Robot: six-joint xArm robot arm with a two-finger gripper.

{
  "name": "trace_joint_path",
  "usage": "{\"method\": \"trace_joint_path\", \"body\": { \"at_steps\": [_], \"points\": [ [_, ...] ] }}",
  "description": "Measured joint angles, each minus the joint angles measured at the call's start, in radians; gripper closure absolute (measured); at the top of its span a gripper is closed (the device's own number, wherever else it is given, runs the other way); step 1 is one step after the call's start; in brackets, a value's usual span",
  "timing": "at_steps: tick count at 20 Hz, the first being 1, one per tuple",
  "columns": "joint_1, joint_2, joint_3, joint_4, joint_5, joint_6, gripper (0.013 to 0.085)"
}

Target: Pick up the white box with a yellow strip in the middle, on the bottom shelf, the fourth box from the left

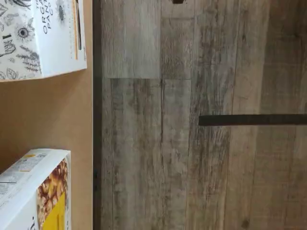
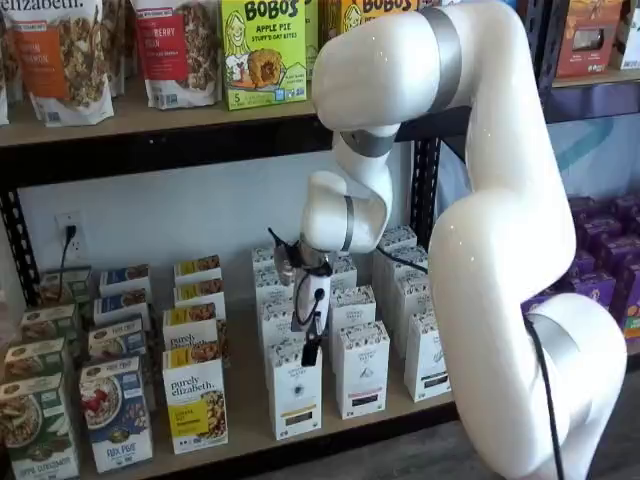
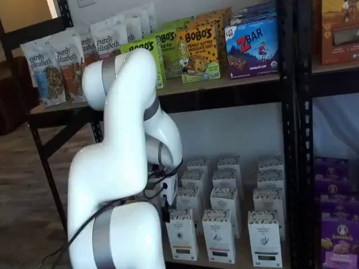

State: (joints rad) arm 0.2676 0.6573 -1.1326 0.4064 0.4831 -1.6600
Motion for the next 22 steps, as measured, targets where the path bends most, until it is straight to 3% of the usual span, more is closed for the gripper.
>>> {"method": "trace_joint_path", "body": {
  "at_steps": [4,8,22],
  "points": [
    [0.001,0.018,0.0,-0.03,-0.031,0.024,0.013],
    [0.004,0.044,-0.014,0.031,-0.058,-0.03,0.013],
    [0.015,0.124,-0.088,0.075,-0.094,-0.061,0.013]
  ]
}}
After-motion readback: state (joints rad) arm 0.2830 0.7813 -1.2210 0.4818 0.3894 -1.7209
